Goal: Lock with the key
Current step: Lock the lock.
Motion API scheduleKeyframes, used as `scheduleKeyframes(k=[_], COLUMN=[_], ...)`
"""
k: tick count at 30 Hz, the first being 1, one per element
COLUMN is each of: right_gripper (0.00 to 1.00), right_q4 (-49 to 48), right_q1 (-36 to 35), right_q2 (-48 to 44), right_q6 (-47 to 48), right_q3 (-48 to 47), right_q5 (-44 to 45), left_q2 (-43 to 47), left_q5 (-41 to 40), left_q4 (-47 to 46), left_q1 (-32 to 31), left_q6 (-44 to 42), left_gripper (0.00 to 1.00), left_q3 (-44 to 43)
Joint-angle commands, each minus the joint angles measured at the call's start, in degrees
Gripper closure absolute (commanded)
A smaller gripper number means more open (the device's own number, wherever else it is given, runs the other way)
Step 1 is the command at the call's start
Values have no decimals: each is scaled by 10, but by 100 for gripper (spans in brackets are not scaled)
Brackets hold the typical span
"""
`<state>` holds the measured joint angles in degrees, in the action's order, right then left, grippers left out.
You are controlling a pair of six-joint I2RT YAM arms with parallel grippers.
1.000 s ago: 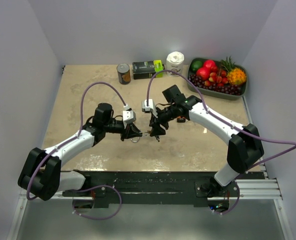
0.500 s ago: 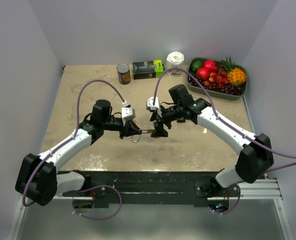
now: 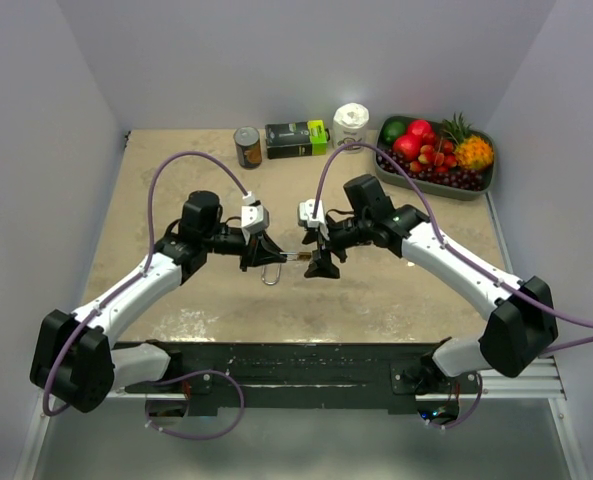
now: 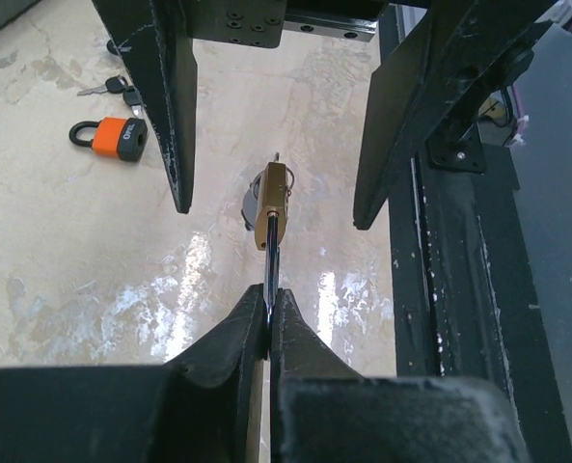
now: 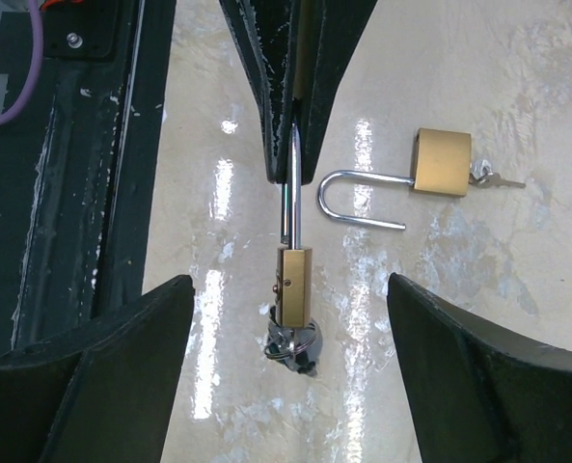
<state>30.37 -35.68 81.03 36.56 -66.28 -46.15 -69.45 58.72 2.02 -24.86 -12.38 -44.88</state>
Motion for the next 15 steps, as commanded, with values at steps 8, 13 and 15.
scheduleKeyframes(k=[8, 13, 15], right_gripper=[29, 41, 48], right_q4=[14, 17, 15], right_q1=[0, 1, 1], right_q2=[18, 16, 16], right_q6=[52, 56, 55], right_q3=[-24, -24, -27], right_q5=[-28, -32, -31], left_q2=[23, 21, 20], left_q5=[31, 30, 30], left_q4=[-56, -61, -62], left_q1=[3, 3, 3], left_q6=[53, 55, 56], left_gripper=[100, 100, 100], left_q3=[-22, -20, -18])
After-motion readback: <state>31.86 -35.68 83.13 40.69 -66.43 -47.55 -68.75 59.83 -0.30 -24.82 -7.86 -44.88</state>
